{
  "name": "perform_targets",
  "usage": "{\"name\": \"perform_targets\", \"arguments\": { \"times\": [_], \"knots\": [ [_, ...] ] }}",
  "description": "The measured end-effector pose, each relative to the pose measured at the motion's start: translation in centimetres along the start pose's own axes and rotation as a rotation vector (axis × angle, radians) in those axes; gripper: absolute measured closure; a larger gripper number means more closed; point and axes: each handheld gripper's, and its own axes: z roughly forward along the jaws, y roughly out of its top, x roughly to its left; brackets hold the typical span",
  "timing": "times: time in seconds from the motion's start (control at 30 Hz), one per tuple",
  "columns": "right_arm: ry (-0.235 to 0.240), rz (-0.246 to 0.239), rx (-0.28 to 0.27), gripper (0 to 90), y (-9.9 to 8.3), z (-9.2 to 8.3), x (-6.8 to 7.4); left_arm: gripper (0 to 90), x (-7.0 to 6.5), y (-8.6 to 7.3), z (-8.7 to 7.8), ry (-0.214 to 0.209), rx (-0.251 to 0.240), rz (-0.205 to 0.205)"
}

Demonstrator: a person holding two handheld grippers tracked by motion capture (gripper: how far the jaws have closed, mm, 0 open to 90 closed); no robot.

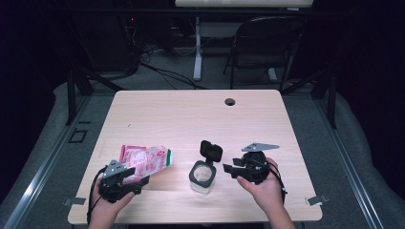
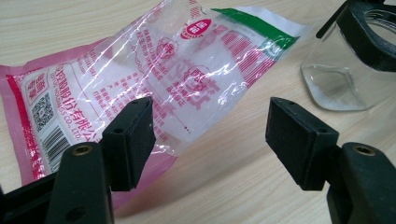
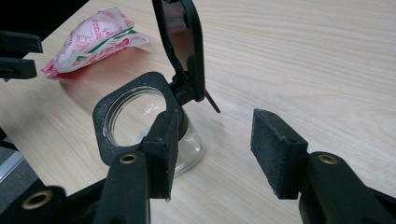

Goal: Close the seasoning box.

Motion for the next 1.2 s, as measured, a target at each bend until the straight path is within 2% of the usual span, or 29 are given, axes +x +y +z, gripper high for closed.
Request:
{"name": "perform_targets", "arguments": {
  "times": [0.1,0.17,0.27,0.4,0.7,1.07,1.2],
  "knots": [
    [-0.01,0.002,0.001,50.3,0.0,0.0,-0.1,31.7,0.1,-0.2,0.1,0.019,0.002,0.004],
    [-0.012,0.003,0.003,50.2,-0.1,0.1,-0.2,30.1,0.0,-0.3,0.3,0.06,0.014,0.034],
    [-0.012,0.011,0.005,50.0,-0.2,0.3,-0.3,27.8,-0.2,-0.4,0.6,0.078,0.029,0.05],
    [-0.011,0.01,0.005,49.9,-0.2,0.2,-0.4,25.6,-0.3,-0.6,1.2,0.079,0.045,0.05],
    [-0.008,0.016,-0.007,49.8,-0.3,0.1,-0.5,23.4,-0.5,-1.0,2.4,0.119,0.071,0.09],
    [-0.01,0.013,-0.002,49.9,-0.2,0.1,-0.4,24.2,0.0,-1.0,3.4,0.136,0.069,0.078],
    [-0.008,0.019,-0.007,49.8,-0.3,0.2,-0.4,24.1,-0.2,-0.9,3.9,0.142,0.073,0.091]
  ]
}}
